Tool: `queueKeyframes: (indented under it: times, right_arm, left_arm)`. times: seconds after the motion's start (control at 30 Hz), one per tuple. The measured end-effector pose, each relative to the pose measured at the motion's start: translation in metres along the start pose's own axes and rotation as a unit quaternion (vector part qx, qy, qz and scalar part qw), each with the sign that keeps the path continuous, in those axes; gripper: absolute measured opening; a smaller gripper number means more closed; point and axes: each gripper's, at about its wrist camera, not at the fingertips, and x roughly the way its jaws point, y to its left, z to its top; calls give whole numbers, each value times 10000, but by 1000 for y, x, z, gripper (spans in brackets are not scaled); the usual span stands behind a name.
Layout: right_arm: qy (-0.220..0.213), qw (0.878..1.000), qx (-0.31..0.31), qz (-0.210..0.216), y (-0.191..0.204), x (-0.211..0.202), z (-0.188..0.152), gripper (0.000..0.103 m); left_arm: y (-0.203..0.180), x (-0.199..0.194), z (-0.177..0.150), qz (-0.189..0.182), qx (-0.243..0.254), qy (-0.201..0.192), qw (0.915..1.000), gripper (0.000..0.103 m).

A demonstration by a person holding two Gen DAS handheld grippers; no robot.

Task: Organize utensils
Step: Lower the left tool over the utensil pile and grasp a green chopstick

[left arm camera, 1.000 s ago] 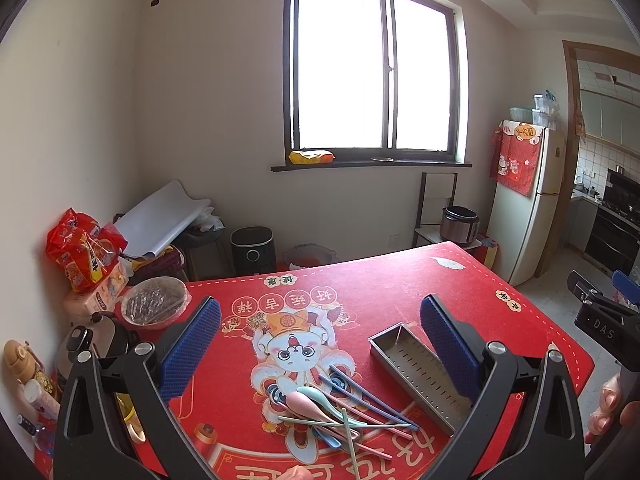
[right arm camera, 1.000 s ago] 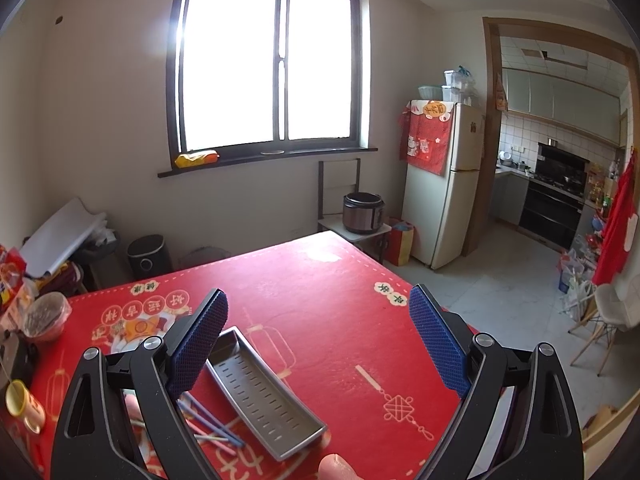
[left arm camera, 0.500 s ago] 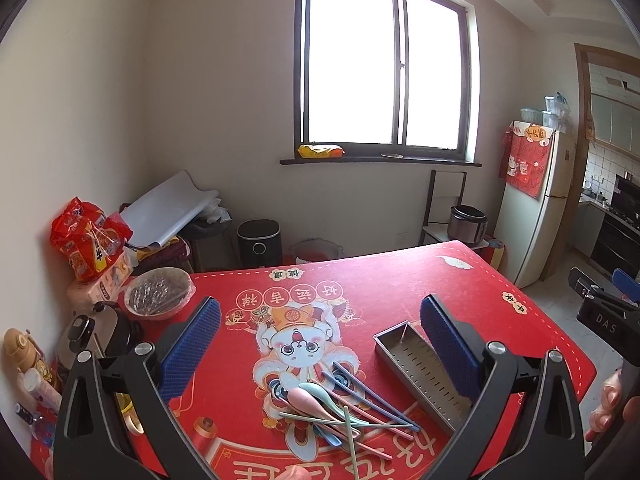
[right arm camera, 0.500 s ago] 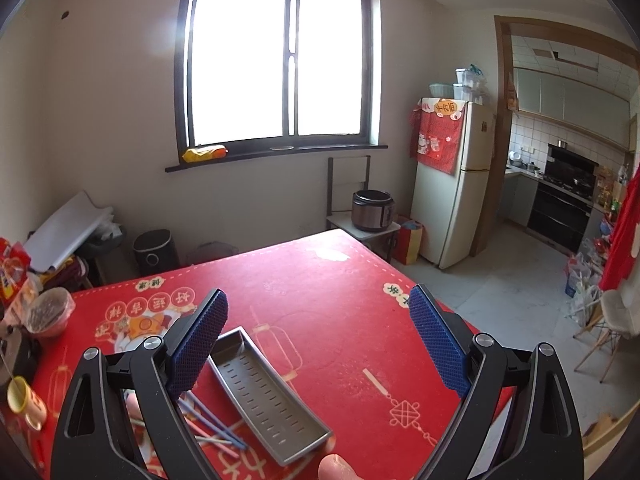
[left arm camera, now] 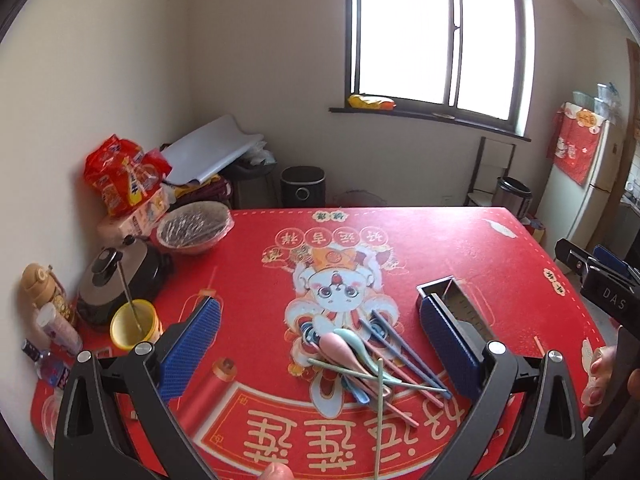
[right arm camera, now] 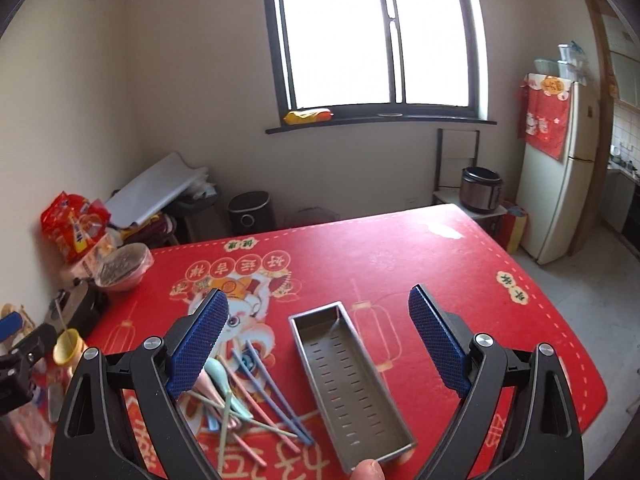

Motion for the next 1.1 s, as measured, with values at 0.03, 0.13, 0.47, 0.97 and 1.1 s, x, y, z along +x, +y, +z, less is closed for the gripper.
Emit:
queueKeyframes:
  times: [0.03, 0.13, 0.47, 0.97, 1.1]
  right_arm:
    - [67, 9999, -85, 91, 2, 7, -3, 89]
    - [323, 9980, -461, 287, 9, 28, -8, 89]
    - [1145, 9835, -864, 1099, 6, 78, -37, 89]
    - [1815, 9694, -1204, 1132, -31, 111, -64, 89]
    - [1873, 9693, -1133, 1120, -47, 114, -63, 89]
  left_arm:
    - [3, 4, -5, 74, -82, 75, 9999, 98]
    - [9, 14, -21, 322, -228, 285, 9988, 98]
    - [-6, 68, -86, 201, -382, 1239, 9914, 77]
    - [-42, 142, -156, -291, -751, 2247, 9711, 51]
    - [-49, 155, -165, -219, -693, 2390, 9683, 51]
